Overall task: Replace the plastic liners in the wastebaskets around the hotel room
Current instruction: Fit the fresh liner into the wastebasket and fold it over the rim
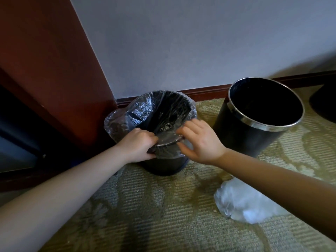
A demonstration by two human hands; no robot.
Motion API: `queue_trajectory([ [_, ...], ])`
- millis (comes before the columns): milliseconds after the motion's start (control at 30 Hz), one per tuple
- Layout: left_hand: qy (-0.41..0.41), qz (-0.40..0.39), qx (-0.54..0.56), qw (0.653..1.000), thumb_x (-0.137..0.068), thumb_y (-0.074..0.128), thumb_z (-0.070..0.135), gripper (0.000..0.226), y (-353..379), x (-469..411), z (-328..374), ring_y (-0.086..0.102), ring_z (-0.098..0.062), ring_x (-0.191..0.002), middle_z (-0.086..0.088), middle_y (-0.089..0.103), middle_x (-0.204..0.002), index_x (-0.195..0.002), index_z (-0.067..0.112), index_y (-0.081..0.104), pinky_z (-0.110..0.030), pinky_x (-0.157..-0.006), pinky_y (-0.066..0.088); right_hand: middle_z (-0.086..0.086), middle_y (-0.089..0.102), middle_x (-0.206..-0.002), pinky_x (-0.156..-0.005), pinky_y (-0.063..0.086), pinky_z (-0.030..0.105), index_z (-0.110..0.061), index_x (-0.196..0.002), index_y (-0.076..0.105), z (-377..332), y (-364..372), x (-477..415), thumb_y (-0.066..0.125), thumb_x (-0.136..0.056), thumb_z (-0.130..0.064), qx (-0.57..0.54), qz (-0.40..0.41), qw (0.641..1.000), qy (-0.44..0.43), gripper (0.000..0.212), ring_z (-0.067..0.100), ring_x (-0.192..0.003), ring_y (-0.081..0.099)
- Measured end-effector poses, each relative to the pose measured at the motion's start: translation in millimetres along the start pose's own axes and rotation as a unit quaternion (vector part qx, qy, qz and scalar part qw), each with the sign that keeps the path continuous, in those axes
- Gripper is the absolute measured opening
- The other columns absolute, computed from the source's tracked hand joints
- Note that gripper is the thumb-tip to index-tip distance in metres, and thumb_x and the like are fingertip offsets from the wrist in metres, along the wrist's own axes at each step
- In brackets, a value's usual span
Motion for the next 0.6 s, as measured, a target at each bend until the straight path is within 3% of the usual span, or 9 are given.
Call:
queue_trajectory([
  [67, -0.002, -0.006, -0.026, 1.0, -0.067, 0.075, 0.051, 0.038, -2, 4, -10, 0.061, -0.023, -0.084, 0.0, 0.061, -0.085, -0.086, 0.019, 0.068, -0.036, -0.075, 0.046, 0.003, 0.061, -0.1, -0.076, 0.043, 0.034, -0.014, -0.104, 0.065, 8, 5, -13, 0.058, -0.087, -0.046, 0.04, -0.064, 0.997, 0.005, 0.037, 0.021, -0.09, 0.054],
  [133, -0.023, -0.012, -0.045, 0.999, -0.064, 0.077, 0.042, 0.035, -6, 9, -26, 0.058, -0.024, -0.09, -0.001, 0.061, -0.088, -0.086, 0.017, 0.068, -0.039, -0.083, 0.046, 0.001, 0.065, -0.088, -0.078, 0.048, 0.037, -0.016, -0.091, 0.068, 16, 12, -18, 0.058, -0.085, -0.056, 0.034, -0.151, 0.988, -0.003, 0.041, 0.021, -0.082, 0.059],
  [200, -0.032, -0.015, -0.045, 0.998, -0.061, 0.077, 0.02, 0.028, -11, 14, -43, 0.059, -0.028, -0.094, -0.004, 0.061, -0.087, -0.087, 0.014, 0.067, -0.042, -0.09, 0.043, -0.003, 0.062, -0.071, -0.076, 0.048, 0.036, -0.018, -0.08, 0.065, 21, 16, -18, 0.06, -0.086, -0.056, 0.015, -0.212, 0.977, -0.017, 0.038, 0.019, -0.068, 0.057],
  [267, -0.055, -0.078, -0.053, 0.994, -0.066, 0.071, 0.014, 0.041, -16, 14, -51, 0.051, -0.027, -0.114, -0.004, 0.06, -0.107, -0.106, 0.016, 0.064, -0.043, -0.103, 0.034, -0.006, 0.062, -0.07, -0.076, 0.045, 0.033, -0.021, -0.082, 0.065, 23, 15, -18, 0.05, -0.087, -0.062, 0.003, -0.235, 0.972, -0.025, 0.043, 0.018, -0.068, 0.057],
  [333, -0.096, -0.168, -0.042, 0.98, -0.074, 0.067, 0.033, 0.064, -26, 10, -52, 0.026, -0.023, -0.139, -0.004, 0.041, -0.141, -0.134, 0.022, 0.048, -0.045, -0.114, 0.018, -0.006, 0.063, -0.073, -0.072, 0.047, 0.032, -0.022, -0.089, 0.065, 25, 10, -22, 0.04, -0.09, -0.066, -0.032, -0.221, 0.975, 0.0, 0.051, 0.015, -0.068, 0.058],
  [400, -0.11, -0.197, -0.017, 0.974, -0.078, 0.061, 0.044, 0.071, -42, 1, -46, 0.007, -0.022, -0.147, -0.003, 0.024, -0.155, -0.142, 0.023, 0.039, -0.049, -0.117, 0.003, -0.003, 0.065, -0.076, -0.067, 0.049, 0.035, -0.019, -0.094, 0.066, 31, 3, -32, 0.038, -0.094, -0.059, -0.063, -0.166, 0.983, 0.037, 0.049, 0.016, -0.07, 0.06],
  [467, -0.088, -0.132, -0.006, 0.987, -0.084, 0.054, 0.043, 0.059, -55, -16, -37, 0.019, -0.024, -0.144, -0.005, 0.03, -0.152, -0.138, 0.02, 0.046, -0.044, -0.118, 0.01, 0.001, 0.066, -0.076, -0.064, 0.048, 0.035, -0.014, -0.094, 0.068, 38, -3, -44, 0.04, -0.096, -0.047, -0.06, -0.077, 0.993, 0.06, 0.044, 0.02, -0.068, 0.06],
  [533, -0.091, -0.067, 0.08, 0.99, -0.091, 0.047, 0.036, 0.042, -59, -34, -22, 0.044, -0.028, -0.127, -0.009, 0.051, -0.135, -0.126, 0.014, 0.057, -0.037, -0.107, 0.034, 0.004, 0.066, -0.074, -0.061, 0.047, 0.036, -0.01, -0.095, 0.068, 45, -7, -53, 0.042, -0.096, -0.04, -0.063, -0.008, 0.993, 0.103, 0.04, 0.023, -0.066, 0.06],
  [600, -0.121, -0.098, 0.216, 0.964, -0.097, 0.042, 0.029, 0.036, -50, -47, -3, 0.053, -0.029, -0.116, -0.014, 0.059, -0.125, -0.12, 0.009, 0.061, -0.031, -0.095, 0.042, 0.005, 0.068, -0.078, -0.061, 0.047, 0.035, -0.01, -0.098, 0.068, 49, -7, -59, 0.044, -0.096, -0.037, -0.068, 0.016, 0.987, 0.142, 0.037, 0.025, -0.069, 0.062],
])
Point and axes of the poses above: each hand's wrist, its own x-axis away from the middle knuckle, its own y-axis out of the palm, z = x × y, the point moved 2 cm from there along -x, towards the middle knuckle
